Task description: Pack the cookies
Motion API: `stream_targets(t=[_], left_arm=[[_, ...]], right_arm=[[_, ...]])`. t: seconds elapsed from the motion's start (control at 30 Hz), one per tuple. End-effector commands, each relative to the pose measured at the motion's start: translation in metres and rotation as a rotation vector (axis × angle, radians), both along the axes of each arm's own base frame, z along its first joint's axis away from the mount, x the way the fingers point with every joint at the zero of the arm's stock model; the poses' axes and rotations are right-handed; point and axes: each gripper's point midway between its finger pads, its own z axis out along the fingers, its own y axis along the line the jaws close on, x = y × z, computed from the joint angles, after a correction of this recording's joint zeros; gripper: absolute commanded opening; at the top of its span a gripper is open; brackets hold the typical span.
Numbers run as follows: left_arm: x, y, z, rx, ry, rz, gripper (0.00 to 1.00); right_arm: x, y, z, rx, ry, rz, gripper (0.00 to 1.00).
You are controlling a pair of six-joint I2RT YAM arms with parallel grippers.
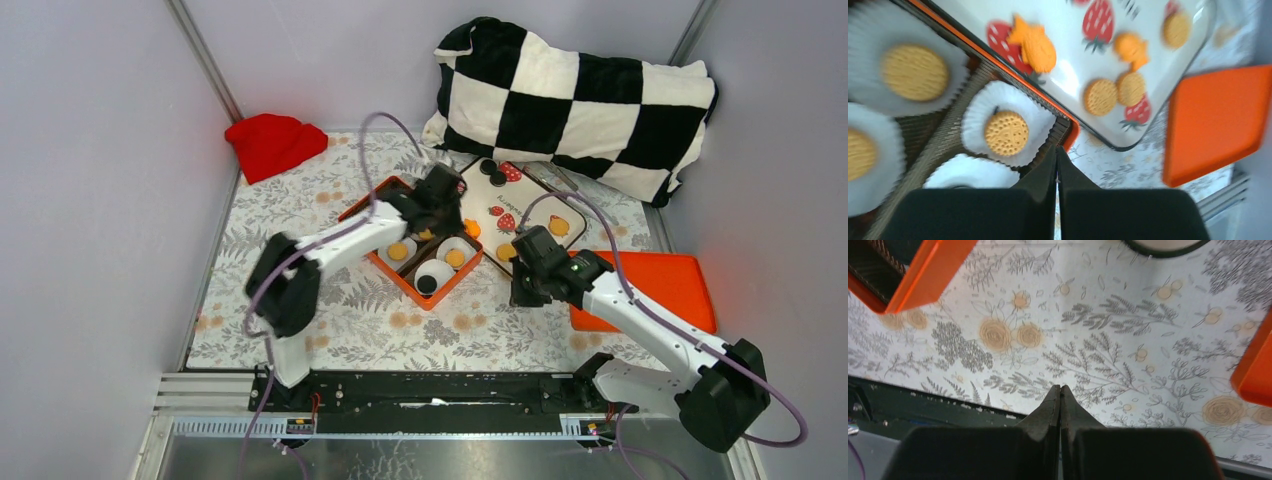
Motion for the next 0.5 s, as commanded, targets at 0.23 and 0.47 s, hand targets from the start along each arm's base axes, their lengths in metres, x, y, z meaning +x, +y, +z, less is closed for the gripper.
stream_targets(t=[0.23,0.47], left_arm=[[0.080,0.248,0.041,0.333,-0.044,0.574,0.00],[0.098,0.292,-0.010,0.468,0.085,0.670,0.00]], right_arm=[[0.053,0.018,0.020,-0.025,-0.143,-0.036,0.00],[0.060,0.004,0.018,-0.097,-0.164,-0.096,0.00]])
